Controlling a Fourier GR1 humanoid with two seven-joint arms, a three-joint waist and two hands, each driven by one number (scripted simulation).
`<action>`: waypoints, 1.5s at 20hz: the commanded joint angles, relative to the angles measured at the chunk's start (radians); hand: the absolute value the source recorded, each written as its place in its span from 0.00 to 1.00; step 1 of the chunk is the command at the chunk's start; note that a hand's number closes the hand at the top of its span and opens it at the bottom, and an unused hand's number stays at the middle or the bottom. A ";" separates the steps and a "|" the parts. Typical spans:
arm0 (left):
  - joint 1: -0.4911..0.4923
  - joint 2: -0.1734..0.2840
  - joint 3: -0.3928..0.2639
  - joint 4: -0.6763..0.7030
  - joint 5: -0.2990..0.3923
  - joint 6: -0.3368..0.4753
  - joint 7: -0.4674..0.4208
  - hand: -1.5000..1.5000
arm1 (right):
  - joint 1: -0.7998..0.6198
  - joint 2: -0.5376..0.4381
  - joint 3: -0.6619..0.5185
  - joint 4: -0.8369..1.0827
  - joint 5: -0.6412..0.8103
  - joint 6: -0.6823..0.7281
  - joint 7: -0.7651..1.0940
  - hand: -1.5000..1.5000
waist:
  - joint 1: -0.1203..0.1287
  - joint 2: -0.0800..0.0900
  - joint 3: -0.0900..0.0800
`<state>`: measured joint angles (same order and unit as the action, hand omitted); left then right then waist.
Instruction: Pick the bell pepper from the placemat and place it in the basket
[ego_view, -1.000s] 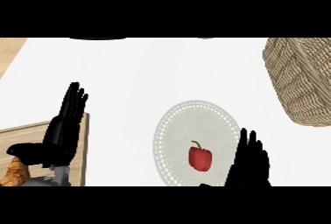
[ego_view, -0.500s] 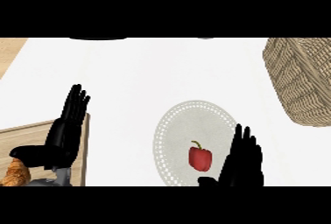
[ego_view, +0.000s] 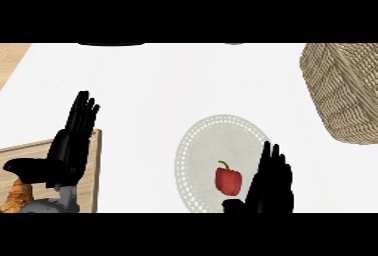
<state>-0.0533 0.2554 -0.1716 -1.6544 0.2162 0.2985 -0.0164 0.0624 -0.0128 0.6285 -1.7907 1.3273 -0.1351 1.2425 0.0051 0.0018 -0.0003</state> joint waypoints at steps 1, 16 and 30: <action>0.001 -0.002 0.005 -0.016 -0.005 0.000 0.004 0.50 | -0.046 0.012 0.007 0.042 -0.012 -0.068 0.245 0.00 | 0.002 -0.001 0.000; 0.012 -0.040 -0.004 0.021 -0.028 -0.011 -0.029 0.50 | -0.122 0.012 -0.029 0.222 -0.061 -0.191 0.230 0.00 | 0.003 0.001 0.000; 0.017 -0.040 0.018 0.012 -0.028 -0.050 -0.010 0.50 | -0.216 0.013 0.031 0.350 -0.099 -0.129 0.186 1.00 | 0.004 -0.001 0.000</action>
<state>-0.0199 0.2063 -0.1673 -1.6441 0.1776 0.2700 -0.0410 -0.1010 -0.0067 0.6176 -1.5310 1.1909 -0.2231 1.2040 0.0055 -0.0124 -0.0067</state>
